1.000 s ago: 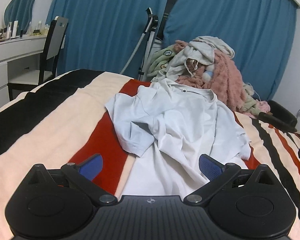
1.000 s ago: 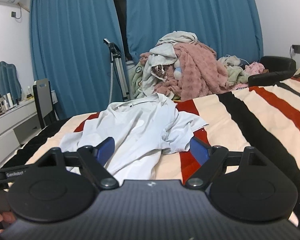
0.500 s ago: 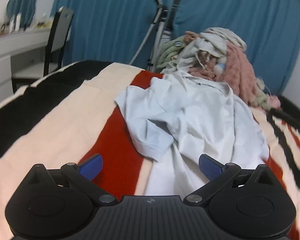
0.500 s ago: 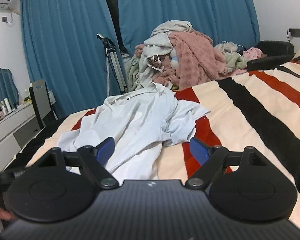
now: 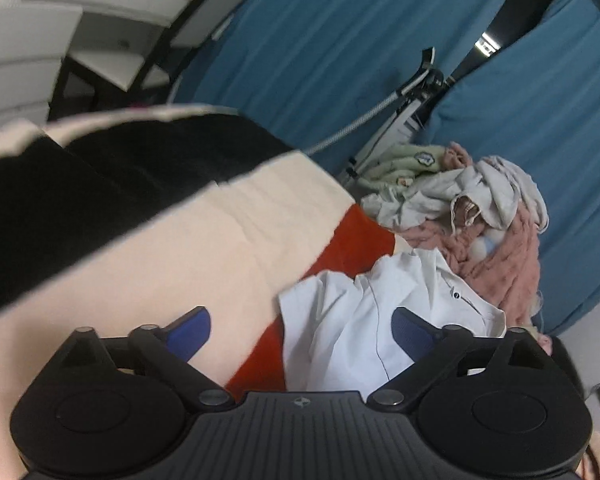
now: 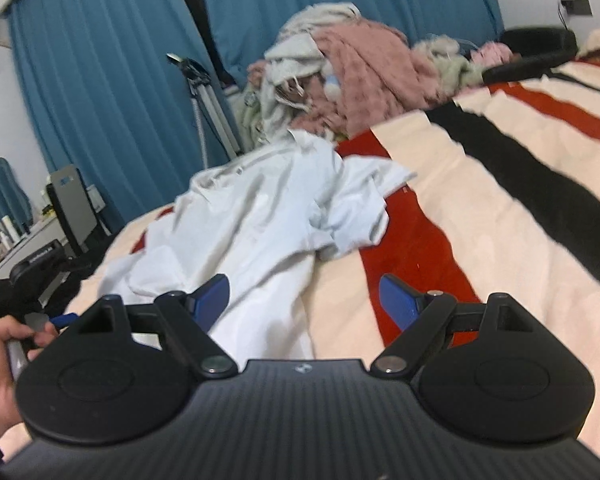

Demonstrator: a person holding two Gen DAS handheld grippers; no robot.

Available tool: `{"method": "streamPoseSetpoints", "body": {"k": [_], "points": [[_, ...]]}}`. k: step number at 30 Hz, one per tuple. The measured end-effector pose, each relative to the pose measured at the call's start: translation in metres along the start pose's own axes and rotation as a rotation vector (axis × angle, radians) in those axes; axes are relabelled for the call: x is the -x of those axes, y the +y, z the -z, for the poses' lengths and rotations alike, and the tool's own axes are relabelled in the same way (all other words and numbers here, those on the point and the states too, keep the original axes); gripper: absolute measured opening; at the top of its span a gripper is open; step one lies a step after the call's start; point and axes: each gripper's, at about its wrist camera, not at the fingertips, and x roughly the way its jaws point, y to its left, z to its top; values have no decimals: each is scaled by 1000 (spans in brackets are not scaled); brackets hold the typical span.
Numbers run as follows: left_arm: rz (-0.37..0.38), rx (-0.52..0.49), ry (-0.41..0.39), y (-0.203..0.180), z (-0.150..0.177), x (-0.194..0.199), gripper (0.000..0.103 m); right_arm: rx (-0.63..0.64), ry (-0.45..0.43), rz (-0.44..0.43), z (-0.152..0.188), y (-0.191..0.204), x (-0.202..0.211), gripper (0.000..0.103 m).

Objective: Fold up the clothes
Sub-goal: 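Grasp the edge of the white T-shirt with the left gripper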

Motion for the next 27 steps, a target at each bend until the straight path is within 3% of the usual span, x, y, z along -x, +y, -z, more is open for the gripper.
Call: {"method": "streamPoseSetpoints", "body": {"k": [4,6,7,8,11,14,19,21,23,24,27], "points": [[42,-31,41,-4,6,-31,75,1,24,19,4,-4,-24,83],[15,-93,53,-12,2,-44,46,23,19,25,5,0,-29,83],[-4,-127,59,-16,-2,-50,23,34,16,28,5,2,-31,83],[-7,-158,66,-20,-11,-55,11,45,14,31,6,4,-33,83],[10,-247,85,-33,-48,-67,8,78,5,40,7,10,-39,83],[-58,-365,49,-55,-94,-76,6,111,-3,49,8,16,-46,83],[-299,-530,-92,-85,-157,-106,5,165,-16,64,10,25,-56,83],[-376,-572,-103,-87,-169,-129,5,175,-24,70,9,27,-60,83],[-420,-602,-53,-81,-166,-155,7,183,-20,73,9,28,-65,83],[-424,-605,-32,-77,-162,-164,9,185,-19,74,9,27,-68,83],[-442,-568,-12,-66,-145,-175,43,199,-14,74,11,28,-75,83]]}}
